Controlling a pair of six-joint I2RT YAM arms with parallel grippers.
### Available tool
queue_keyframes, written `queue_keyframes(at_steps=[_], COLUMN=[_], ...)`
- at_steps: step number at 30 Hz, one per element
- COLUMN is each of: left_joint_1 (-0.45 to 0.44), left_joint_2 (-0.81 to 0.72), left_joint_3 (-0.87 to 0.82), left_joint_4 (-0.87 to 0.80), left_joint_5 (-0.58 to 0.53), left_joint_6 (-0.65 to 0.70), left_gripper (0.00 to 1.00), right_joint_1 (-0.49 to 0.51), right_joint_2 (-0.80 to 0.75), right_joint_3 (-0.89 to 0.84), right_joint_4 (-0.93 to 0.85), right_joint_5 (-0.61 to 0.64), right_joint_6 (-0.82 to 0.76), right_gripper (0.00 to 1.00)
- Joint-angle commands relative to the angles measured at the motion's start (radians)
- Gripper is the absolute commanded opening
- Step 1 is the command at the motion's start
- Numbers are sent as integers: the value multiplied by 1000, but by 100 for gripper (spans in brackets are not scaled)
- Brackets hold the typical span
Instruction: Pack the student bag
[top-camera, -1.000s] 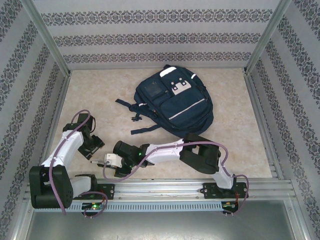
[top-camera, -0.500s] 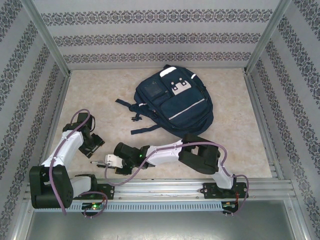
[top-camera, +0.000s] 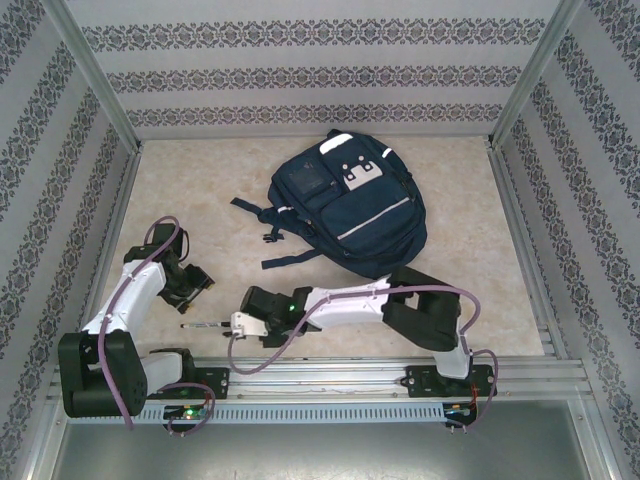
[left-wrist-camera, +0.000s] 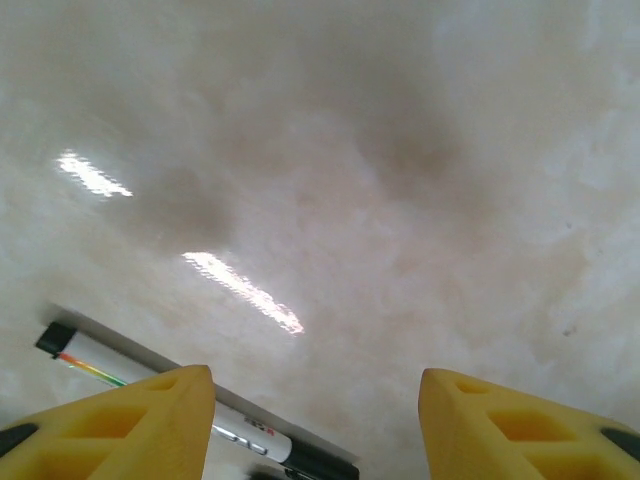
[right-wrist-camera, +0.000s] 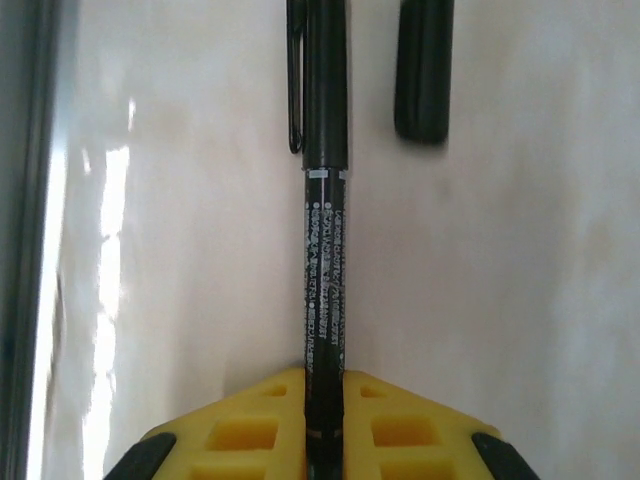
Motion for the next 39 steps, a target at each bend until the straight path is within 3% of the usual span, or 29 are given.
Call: queue_keyframes(at_steps=[1,8,14,32,35,39], left_joint_1=[11,11,11,24,25,26], left_joint_2=[-22,-27,-32,-74,-79,-79], left_joint_3=[32,61,91,96,90,83], left_joint_4=[24,2,-16,-66,-62,-53], left_joint_5=[67,15,-18,-75,-71,-55], left_joint_6=[33,48,49,76,73,66], left_gripper=[56,59,60,61,61,61], right_joint_1=[-33,-67,-55,-30,-31,-30], right_joint_2=[-35,-24,63,136,152,190], right_joint_3=[-31,-1,141,331,339,335], right_joint_4=[-331,-481,-572,-597,-596,-600], right_joint_5=[5,56,37,-53,-56,-21], right_joint_6=[-48,-77,-59,-22,-26,-30], right_gripper=[13,19,32,45,44,34])
